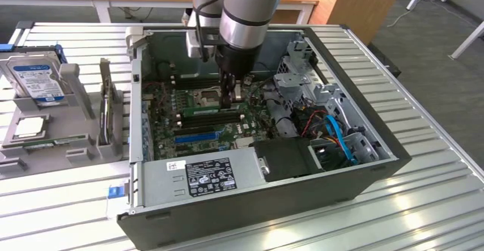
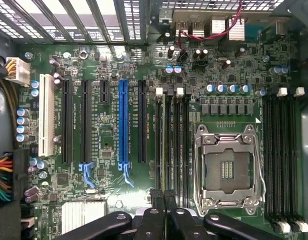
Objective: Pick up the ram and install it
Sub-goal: 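Insert the ram into the slot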
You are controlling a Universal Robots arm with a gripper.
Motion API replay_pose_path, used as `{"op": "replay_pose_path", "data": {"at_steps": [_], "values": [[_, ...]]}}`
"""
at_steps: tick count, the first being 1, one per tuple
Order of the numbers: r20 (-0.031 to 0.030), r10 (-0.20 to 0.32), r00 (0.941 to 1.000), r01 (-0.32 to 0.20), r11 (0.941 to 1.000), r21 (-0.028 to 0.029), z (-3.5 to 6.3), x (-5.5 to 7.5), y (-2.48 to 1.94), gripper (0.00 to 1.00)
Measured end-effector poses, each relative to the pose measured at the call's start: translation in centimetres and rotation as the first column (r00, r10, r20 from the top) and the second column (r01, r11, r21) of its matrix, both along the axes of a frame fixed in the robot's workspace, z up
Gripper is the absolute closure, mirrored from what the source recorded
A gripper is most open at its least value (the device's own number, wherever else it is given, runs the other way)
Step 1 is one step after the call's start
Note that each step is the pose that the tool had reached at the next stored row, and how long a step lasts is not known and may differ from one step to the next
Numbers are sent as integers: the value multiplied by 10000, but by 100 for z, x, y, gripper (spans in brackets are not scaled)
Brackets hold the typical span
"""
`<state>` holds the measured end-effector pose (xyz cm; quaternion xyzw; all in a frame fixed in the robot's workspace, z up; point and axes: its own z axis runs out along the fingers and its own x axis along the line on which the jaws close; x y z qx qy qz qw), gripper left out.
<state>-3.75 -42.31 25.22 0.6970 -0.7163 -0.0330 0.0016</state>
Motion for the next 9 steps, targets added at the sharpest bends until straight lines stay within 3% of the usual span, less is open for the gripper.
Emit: {"op": "replay_pose_path", "data": {"at_steps": [9], "values": [[-1, 0, 10000, 0, 10000, -4, -52, -2, 0, 88]]}}
